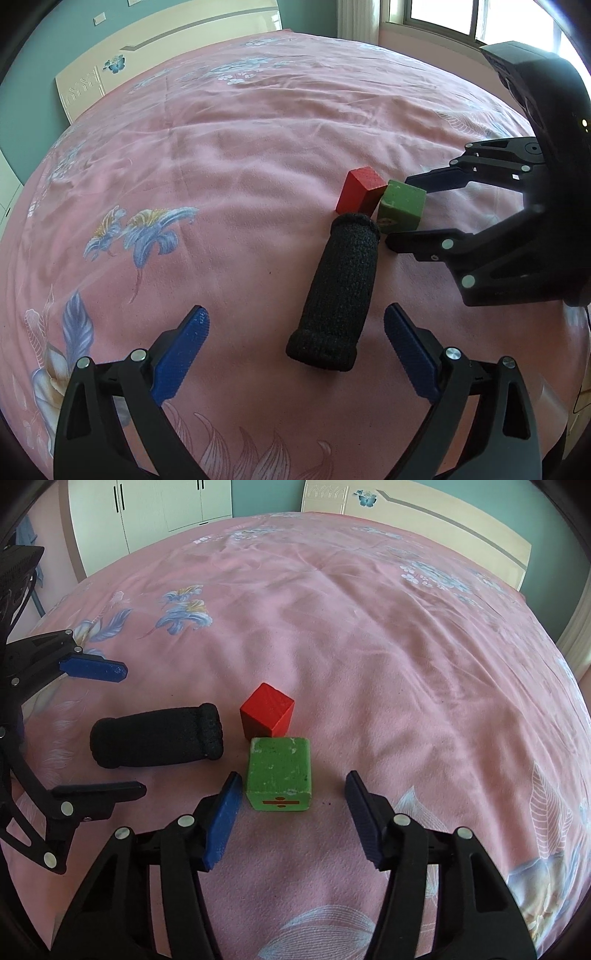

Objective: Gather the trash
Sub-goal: 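Grasp the black foam tube with the left tool while the right tool grasps the green cube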

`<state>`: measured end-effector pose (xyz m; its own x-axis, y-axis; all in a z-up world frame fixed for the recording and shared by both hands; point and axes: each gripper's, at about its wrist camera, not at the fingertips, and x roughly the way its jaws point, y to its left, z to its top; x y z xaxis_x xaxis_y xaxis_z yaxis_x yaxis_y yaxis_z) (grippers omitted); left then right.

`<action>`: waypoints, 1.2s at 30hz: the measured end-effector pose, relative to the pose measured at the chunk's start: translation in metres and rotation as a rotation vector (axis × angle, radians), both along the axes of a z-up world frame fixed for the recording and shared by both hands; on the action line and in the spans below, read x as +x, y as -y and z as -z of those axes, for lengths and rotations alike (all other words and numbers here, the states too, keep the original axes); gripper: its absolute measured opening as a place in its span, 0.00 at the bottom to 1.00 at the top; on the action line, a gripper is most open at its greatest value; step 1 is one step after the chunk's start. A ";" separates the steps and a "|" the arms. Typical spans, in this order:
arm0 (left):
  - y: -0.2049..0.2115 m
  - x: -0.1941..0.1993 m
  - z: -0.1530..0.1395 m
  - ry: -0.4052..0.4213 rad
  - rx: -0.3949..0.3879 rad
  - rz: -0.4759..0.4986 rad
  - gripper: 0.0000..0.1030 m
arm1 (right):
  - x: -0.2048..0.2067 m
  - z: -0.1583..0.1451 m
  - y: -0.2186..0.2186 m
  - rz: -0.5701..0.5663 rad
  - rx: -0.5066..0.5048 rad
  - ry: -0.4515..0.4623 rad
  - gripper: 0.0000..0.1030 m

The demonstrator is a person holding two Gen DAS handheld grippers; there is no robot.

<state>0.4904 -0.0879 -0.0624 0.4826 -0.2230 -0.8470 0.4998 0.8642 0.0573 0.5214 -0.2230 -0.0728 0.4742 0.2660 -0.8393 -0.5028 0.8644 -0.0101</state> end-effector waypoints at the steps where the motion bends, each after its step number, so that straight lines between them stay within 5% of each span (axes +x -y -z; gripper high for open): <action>1: 0.001 0.001 0.001 -0.010 -0.003 0.008 0.76 | 0.001 0.000 0.000 -0.002 -0.001 -0.004 0.54; 16: 0.009 0.010 0.007 -0.059 -0.016 0.068 0.41 | 0.010 0.005 -0.005 -0.062 -0.016 -0.023 0.43; 22: 0.009 0.009 0.007 -0.059 -0.019 0.068 0.39 | 0.009 0.004 -0.006 -0.075 -0.014 -0.029 0.31; 36: -0.002 0.001 0.000 -0.044 -0.007 0.057 0.39 | -0.007 -0.004 -0.001 -0.108 0.008 -0.028 0.31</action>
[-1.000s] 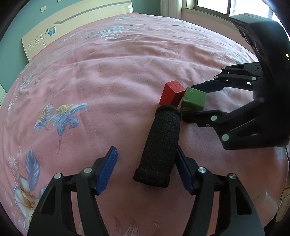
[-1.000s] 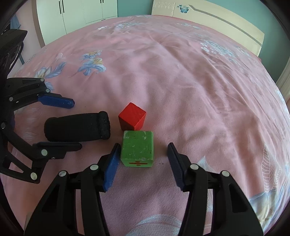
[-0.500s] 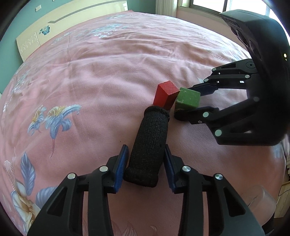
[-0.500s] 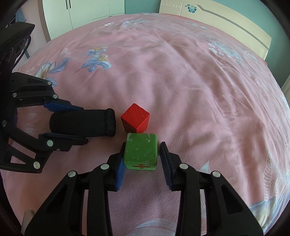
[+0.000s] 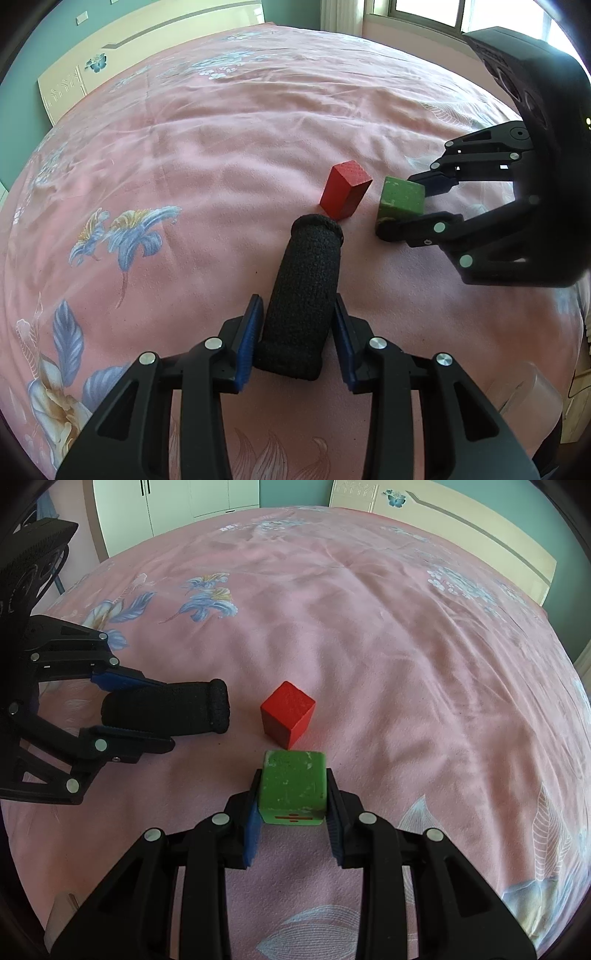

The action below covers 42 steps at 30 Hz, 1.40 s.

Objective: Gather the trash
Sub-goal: 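Carry the foam tube and green cube with both tools over the trash bin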

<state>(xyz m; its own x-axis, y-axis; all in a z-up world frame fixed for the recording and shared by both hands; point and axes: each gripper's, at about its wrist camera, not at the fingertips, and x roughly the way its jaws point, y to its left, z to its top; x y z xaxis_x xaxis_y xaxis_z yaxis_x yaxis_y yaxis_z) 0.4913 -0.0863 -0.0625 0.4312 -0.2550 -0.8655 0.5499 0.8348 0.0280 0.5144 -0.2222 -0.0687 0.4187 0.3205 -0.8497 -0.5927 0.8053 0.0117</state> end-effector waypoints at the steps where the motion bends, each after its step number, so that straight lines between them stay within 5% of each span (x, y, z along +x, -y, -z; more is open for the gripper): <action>1: -0.002 -0.001 -0.001 0.004 0.004 -0.003 0.38 | -0.004 -0.002 -0.001 -0.007 -0.009 0.008 0.31; 22: -0.054 -0.070 -0.030 0.035 0.028 -0.065 0.38 | -0.114 -0.058 0.019 -0.065 -0.004 0.086 0.31; 42: -0.085 -0.199 -0.062 0.076 0.033 -0.049 0.38 | -0.244 -0.091 0.016 -0.114 0.002 0.105 0.31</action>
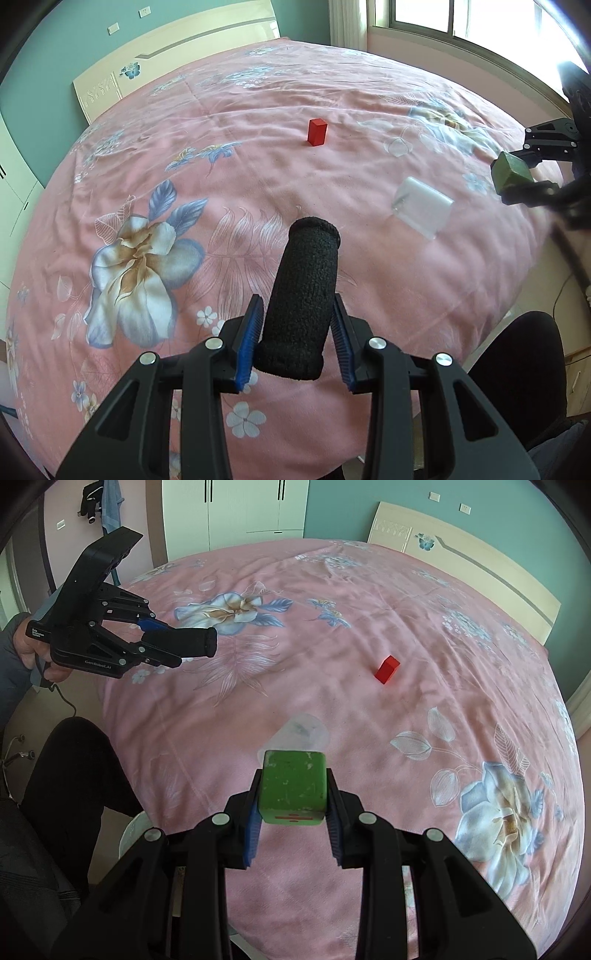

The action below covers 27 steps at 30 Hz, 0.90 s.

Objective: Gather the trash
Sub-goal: 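Carry the foam tube and green cube with both tools over the trash bin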

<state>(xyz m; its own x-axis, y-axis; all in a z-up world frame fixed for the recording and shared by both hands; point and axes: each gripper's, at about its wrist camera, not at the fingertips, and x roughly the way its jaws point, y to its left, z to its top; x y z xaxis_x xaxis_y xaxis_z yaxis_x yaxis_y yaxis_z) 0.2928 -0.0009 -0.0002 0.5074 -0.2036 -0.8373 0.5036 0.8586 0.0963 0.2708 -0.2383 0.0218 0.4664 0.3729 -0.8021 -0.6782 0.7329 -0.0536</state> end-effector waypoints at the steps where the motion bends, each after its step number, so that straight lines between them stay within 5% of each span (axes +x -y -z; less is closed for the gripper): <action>1: 0.000 -0.008 -0.001 0.001 -0.002 0.003 0.38 | -0.007 0.000 0.000 -0.002 0.002 -0.001 0.31; 27: 0.002 -0.159 0.010 -0.012 -0.005 0.084 0.38 | -0.147 0.015 -0.016 -0.060 0.020 -0.026 0.31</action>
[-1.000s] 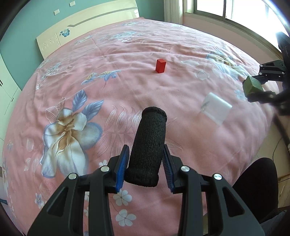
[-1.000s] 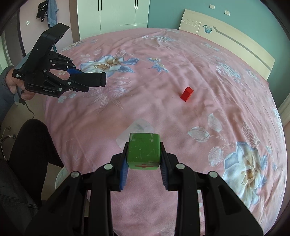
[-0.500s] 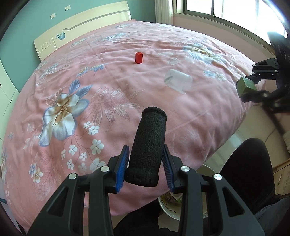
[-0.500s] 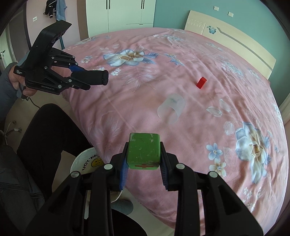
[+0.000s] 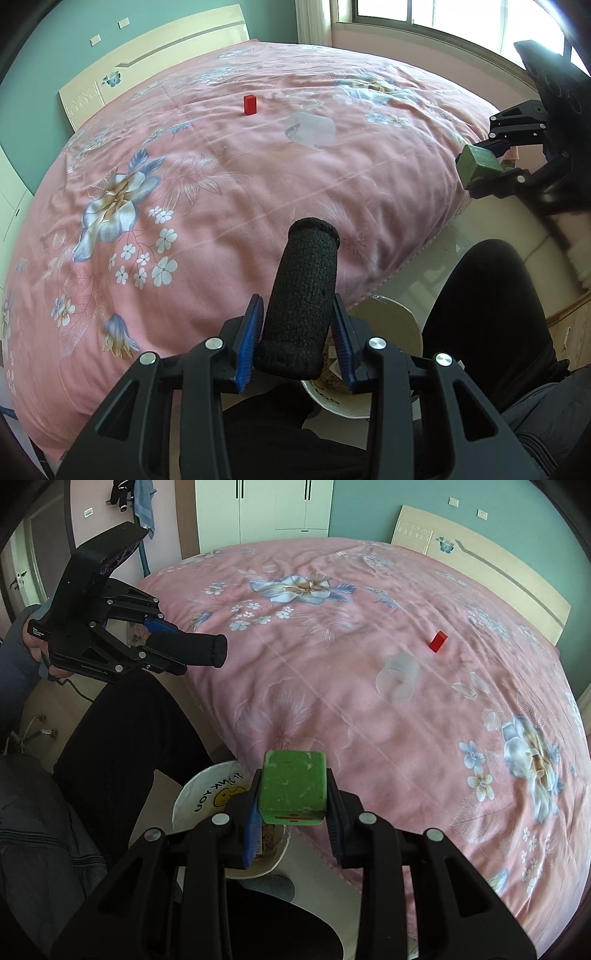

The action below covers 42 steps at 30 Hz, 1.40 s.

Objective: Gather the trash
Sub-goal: 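Carry the foam tube and green cube with both tools over the trash bin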

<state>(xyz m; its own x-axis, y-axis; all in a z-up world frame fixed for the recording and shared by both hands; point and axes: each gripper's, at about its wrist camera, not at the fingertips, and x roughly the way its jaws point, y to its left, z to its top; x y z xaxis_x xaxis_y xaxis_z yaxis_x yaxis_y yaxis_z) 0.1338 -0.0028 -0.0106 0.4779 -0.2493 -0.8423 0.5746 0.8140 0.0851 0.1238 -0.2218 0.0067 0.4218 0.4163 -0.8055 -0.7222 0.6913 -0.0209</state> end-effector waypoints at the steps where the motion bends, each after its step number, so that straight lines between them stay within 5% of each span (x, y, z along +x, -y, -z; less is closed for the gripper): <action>1: 0.000 -0.003 0.001 -0.002 -0.001 0.001 0.38 | -0.003 0.001 -0.001 -0.001 0.001 -0.001 0.30; 19: 0.002 -0.054 0.032 -0.067 -0.003 0.028 0.38 | -0.039 0.033 -0.029 -0.062 0.015 -0.074 0.31; 42: 0.005 -0.055 0.128 -0.243 0.031 -0.009 0.35 | -0.054 0.110 -0.069 -0.087 0.025 -0.240 0.31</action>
<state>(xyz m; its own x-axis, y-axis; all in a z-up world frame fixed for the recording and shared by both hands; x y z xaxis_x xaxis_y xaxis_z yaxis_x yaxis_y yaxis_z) 0.0785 -0.0075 -0.1390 0.2619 -0.2182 -0.9401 0.5743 0.8181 -0.0298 0.0700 -0.1530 -0.1029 0.1813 0.4634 -0.8674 -0.7610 0.6247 0.1747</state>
